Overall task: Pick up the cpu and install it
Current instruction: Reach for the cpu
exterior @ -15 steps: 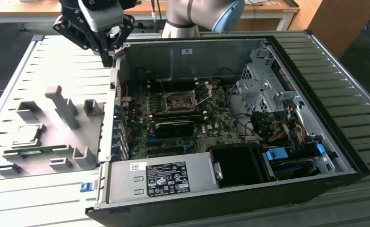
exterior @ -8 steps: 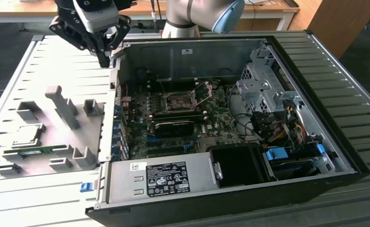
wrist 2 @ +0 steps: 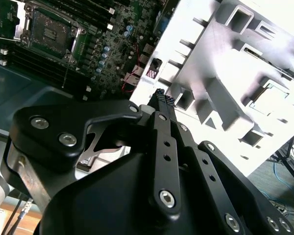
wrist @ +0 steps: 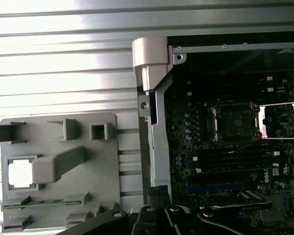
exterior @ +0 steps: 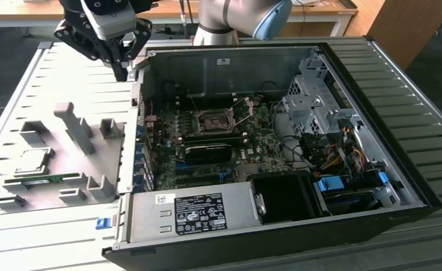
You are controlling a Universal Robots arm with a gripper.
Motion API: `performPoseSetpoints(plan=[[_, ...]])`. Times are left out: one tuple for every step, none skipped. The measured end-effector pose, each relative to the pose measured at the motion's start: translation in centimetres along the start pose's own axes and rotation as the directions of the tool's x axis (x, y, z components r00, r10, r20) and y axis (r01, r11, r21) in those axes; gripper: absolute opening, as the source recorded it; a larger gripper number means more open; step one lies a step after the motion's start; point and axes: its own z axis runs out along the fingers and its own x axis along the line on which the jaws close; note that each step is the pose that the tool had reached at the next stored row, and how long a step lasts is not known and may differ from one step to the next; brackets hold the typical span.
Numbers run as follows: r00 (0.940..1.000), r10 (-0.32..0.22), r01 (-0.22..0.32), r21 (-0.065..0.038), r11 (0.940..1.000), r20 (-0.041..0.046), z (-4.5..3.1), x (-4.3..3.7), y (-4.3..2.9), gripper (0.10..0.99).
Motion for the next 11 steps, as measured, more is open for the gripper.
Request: performPoseSetpoints(plan=[[1.0000, 0.000, 0.000, 0.000, 1.0000, 0.0000, 0.01, 0.08, -0.01, 0.106], [1.0000, 0.000, 0.000, 0.000, 1.0000, 0.0000, 0.02, 0.14, -0.01, 0.106], [1.0000, 0.000, 0.000, 0.000, 1.0000, 0.0000, 0.03, 0.21, -0.02, 0.106], [1.0000, 0.000, 0.000, 0.000, 1.0000, 0.0000, 0.04, 0.27, -0.02, 0.106], [1.0000, 0.000, 0.000, 0.000, 1.0000, 0.0001, 0.05, 0.32, -0.02, 0.106], [1.0000, 0.000, 0.000, 0.000, 1.0000, 0.0000, 0.06, 0.38, -0.03, 0.106], [1.0000, 0.000, 0.000, 0.000, 1.0000, 0.0000, 0.07, 0.43, -0.04, 0.106], [1.0000, 0.000, 0.000, 0.000, 1.0000, 0.0000, 0.09, 0.48, -0.04, 0.106], [1.0000, 0.000, 0.000, 0.000, 1.0000, -0.0001, 0.10, 0.55, -0.05, 0.106], [1.0000, 0.000, 0.000, 0.000, 1.0000, -0.0001, 0.11, 0.61, -0.05, 0.106], [1.0000, 0.000, 0.000, 0.000, 1.0000, -0.0001, 0.13, 0.67, -0.06, 0.106]])
